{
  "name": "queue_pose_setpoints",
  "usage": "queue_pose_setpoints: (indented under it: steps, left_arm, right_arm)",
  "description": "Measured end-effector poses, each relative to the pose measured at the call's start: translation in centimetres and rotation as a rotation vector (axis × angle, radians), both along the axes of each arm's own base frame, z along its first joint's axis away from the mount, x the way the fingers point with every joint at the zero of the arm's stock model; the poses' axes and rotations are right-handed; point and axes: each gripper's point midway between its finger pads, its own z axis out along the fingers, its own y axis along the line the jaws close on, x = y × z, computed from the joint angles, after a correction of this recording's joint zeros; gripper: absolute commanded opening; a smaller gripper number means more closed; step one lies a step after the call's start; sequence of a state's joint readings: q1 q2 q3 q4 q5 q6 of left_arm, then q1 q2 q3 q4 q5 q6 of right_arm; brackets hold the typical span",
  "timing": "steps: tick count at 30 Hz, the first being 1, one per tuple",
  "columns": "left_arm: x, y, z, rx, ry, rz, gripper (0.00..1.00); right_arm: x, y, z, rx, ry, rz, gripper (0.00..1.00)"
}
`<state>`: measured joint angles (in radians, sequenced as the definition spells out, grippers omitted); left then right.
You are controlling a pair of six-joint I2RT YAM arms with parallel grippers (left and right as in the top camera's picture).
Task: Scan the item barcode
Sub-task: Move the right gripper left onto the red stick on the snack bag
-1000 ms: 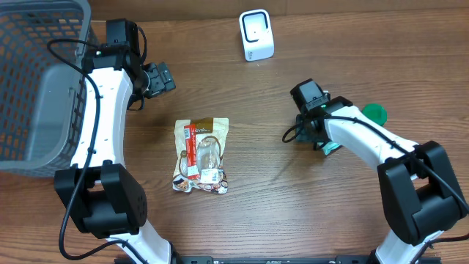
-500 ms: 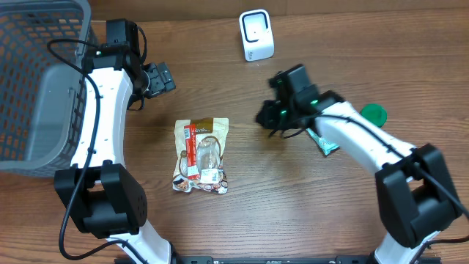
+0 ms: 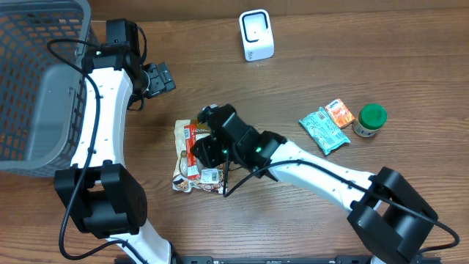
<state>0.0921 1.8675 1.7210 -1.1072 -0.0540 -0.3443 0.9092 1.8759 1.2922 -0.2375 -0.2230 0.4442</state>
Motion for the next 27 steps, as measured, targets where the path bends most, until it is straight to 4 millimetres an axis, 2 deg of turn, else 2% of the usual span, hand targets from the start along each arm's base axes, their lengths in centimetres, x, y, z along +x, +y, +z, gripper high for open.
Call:
queue_pose_setpoints:
  steps: [4,6,14,17,27]
  left_arm:
    - [0.0,0.0,0.0,0.000,0.000,0.000,1.00]
    - [0.0,0.0,0.0,0.000,0.000,0.000,1.00]
    - [0.0,0.0,0.0,0.000,0.000,0.000,1.00]
    - [0.0,0.0,0.0,0.000,0.000,0.000,1.00]
    - [0.0,0.0,0.0,0.000,0.000,0.000,1.00]
  right_arm:
    - [-0.1,0.8,0.2,0.013,-0.028,0.003,0.44]
    - [-0.3,1.1,-0.4,0.007,-0.029,0.006,0.44]
    - [-1.8,2.1,-5.9,-0.072,0.022,0.038,0.43]
    - [-2.1,2.5,-6.5,-0.074,0.018,0.045,0.43]
    - [-3.1,3.7,-6.2,-0.077,-0.032,0.052,0.43]
